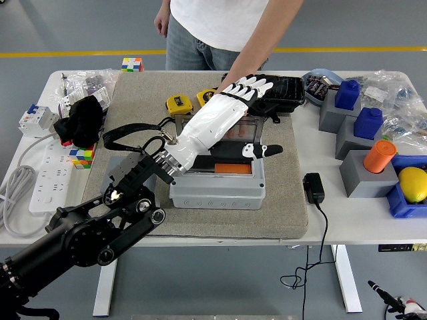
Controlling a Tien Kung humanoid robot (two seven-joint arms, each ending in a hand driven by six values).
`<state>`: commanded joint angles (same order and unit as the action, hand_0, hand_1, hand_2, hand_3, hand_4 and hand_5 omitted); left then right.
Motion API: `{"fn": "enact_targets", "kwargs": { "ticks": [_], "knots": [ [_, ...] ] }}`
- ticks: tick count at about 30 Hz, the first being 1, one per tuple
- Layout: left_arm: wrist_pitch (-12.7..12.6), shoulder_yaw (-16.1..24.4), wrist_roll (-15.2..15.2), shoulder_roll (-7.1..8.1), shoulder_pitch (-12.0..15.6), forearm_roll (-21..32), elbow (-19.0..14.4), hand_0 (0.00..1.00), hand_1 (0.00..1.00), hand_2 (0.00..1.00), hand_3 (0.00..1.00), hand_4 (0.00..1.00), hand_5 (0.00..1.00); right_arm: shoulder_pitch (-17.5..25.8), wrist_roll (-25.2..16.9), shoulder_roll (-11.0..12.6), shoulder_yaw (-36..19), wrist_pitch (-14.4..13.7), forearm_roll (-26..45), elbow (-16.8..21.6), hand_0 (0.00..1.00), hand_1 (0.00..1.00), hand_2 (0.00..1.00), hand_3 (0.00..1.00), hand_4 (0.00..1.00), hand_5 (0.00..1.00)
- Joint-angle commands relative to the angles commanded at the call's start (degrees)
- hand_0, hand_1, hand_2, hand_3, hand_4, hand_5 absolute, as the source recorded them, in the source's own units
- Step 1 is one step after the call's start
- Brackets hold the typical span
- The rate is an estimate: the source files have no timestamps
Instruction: Fetch the battery,place it into the box,close the lid of the box
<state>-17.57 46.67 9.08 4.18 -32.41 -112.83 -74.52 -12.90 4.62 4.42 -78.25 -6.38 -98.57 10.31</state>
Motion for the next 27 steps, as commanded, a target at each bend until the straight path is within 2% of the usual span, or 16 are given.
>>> {"fn": "enact_targets", "kwargs": {
  "ticks": [1, 4, 6, 7, 8, 12, 13, 16, 17, 19, 27],
  "knots": [
    [2.2, 1.9, -2.6, 0.25, 0.2, -1.6, -1.0, 0.998, 0.948, 0.892, 0.853, 0.998, 0.998, 0.0, 0.0, 0.0, -0.2, 0.0, -0.1, 0.0, 0.885, 0.851, 0.791, 0.816, 0.998, 0.998],
    [7.0, 6.2, -8.0, 1.05, 0.3, -5.2, -2.6, 0.998, 0.948, 0.892, 0.853, 0.998, 0.998, 0.0, 0.1, 0.0, -0.6, 0.0, -0.3, 0.0, 0.885, 0.851, 0.791, 0.816, 0.998, 0.998],
    [11.1, 9.1, -11.4, 1.79, 0.2, -8.0, -3.2, 0.998, 0.948, 0.892, 0.853, 0.998, 0.998, 0.0, 0.1, -0.1, -0.7, 0.0, -0.5, 0.0, 0.885, 0.851, 0.791, 0.816, 0.998, 0.998],
    [13.6, 10.2, -13.3, 2.10, 0.1, -9.4, -3.4, 0.949, 0.896, 0.832, 0.835, 0.998, 0.998, 0.0, 0.0, -0.1, -0.7, 0.0, -0.4, 0.0, 0.884, 0.850, 0.791, 0.815, 0.998, 0.998],
    [16.0, 11.1, -15.2, 2.40, 0.1, -10.1, -3.7, 0.949, 0.896, 0.832, 0.835, 0.998, 0.998, 0.0, 0.0, -0.1, -0.5, 0.0, -0.2, 0.0, 0.884, 0.850, 0.791, 0.815, 0.998, 0.998],
    [25.3, 13.1, -22.9, 3.41, 0.1, -9.1, -4.0, 0.949, 0.896, 0.832, 0.835, 0.998, 0.998, -0.2, 0.0, 0.0, -0.3, -0.1, 0.1, 0.0, 0.884, 0.850, 0.791, 0.815, 0.998, 0.998],
    [27.4, 13.3, -24.5, 3.51, 0.2, -9.1, -3.7, 0.922, 0.891, 0.828, 0.835, 0.998, 0.998, -0.2, 0.0, 0.0, -0.4, -0.1, 0.0, 0.0, 0.884, 0.850, 0.791, 0.814, 0.998, 0.998],
    [34.0, 13.4, -27.2, 3.83, 0.8, -8.0, -2.7, 0.922, 0.891, 0.828, 0.835, 0.998, 0.998, -0.2, 0.0, 0.0, -0.7, -0.1, -0.2, 0.0, 0.884, 0.850, 0.791, 0.814, 0.998, 0.998],
    [35.3, 13.3, -27.6, 3.93, 1.0, -7.9, -2.5, 0.922, 0.891, 0.828, 0.835, 0.998, 0.998, -0.2, 0.0, 0.0, -0.9, -0.1, -0.4, 0.0, 0.884, 0.850, 0.791, 0.814, 0.998, 0.998],
    [36.1, 13.1, -27.7, 4.07, 1.6, -7.7, -2.6, 0.898, 0.884, 0.820, 0.833, 0.998, 0.998, -0.2, 0.0, 0.1, -0.9, -0.1, -0.3, 0.0, 0.885, 0.850, 0.791, 0.815, 0.998, 0.998],
    [35.4, 13.0, -26.8, 4.20, 2.4, -7.2, -4.8, 0.898, 0.884, 0.819, 0.827, 0.998, 0.998, -0.2, 0.0, 0.2, -0.9, -0.1, -0.4, 0.0, 0.883, 0.850, 0.791, 0.816, 0.998, 0.998]
  ]
}}
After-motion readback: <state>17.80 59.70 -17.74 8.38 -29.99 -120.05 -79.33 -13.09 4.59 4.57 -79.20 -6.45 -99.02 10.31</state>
